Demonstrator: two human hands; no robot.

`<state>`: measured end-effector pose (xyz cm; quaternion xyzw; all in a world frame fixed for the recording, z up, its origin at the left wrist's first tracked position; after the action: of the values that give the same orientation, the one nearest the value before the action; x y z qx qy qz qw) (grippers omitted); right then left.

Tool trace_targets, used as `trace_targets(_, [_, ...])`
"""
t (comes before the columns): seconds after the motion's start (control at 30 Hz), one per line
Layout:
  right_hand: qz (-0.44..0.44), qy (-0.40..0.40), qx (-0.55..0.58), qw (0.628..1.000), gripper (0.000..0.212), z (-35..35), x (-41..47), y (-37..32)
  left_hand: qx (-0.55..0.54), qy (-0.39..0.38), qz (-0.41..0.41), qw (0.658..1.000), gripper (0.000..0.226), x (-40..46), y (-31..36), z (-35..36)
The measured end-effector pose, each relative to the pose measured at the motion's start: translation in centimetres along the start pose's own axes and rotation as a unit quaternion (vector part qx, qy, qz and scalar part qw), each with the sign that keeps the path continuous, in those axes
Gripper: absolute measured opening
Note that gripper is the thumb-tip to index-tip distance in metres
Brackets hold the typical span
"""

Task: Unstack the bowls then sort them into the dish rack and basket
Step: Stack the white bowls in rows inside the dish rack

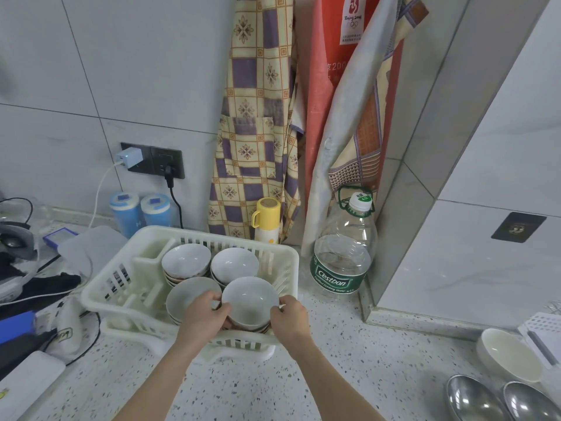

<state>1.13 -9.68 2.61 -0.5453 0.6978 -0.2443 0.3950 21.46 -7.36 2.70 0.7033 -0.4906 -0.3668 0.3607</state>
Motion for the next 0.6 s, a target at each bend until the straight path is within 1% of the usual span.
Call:
trace_targets(0.1, [-0.007,0.000,-0.020,1.000,0.028,0.00,-0.02,-0.22,0.040,0.022,0.018,0.999,0.007,-0.07,0.17,-0.51])
trace_targets(0.2, [-0.005,-0.009,-0.033,0.999,0.030,0.19,-0.11,-0.31,0.070,0.035,0.034,0.996,0.012,0.00,0.28,-0.46])
trace_targets(0.3, [0.000,-0.016,-0.047,0.999,0.030,0.40,-0.05,-0.31,0.105,0.038,0.042,0.993,0.012,0.18,0.38,-0.30])
trace_targets(0.43, [0.005,-0.016,-0.058,0.998,0.030,0.52,0.22,-0.20,0.130,0.035,0.046,0.990,0.001,-0.01,0.57,-0.16])
trace_targets(0.5, [0.006,-0.012,-0.060,0.998,0.031,0.53,0.35,-0.14,0.146,0.038,0.047,0.987,0.012,-0.01,0.51,-0.16])
trace_targets(0.6, [0.004,-0.010,-0.062,0.998,0.030,0.60,0.41,-0.10,0.158,0.049,0.055,0.985,0.034,-0.04,0.48,-0.23])
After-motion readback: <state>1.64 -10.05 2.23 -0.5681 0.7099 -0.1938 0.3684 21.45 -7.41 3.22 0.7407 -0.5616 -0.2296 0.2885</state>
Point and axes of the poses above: each hand's wrist, its own x-axis towards the middle knuckle, its own z-axis out of the palm, y = z × x, the point moved 8 cm from there along x, towards the middle knuckle, and after that the axes turned 4 degrees about z, right-handed, at the moved point
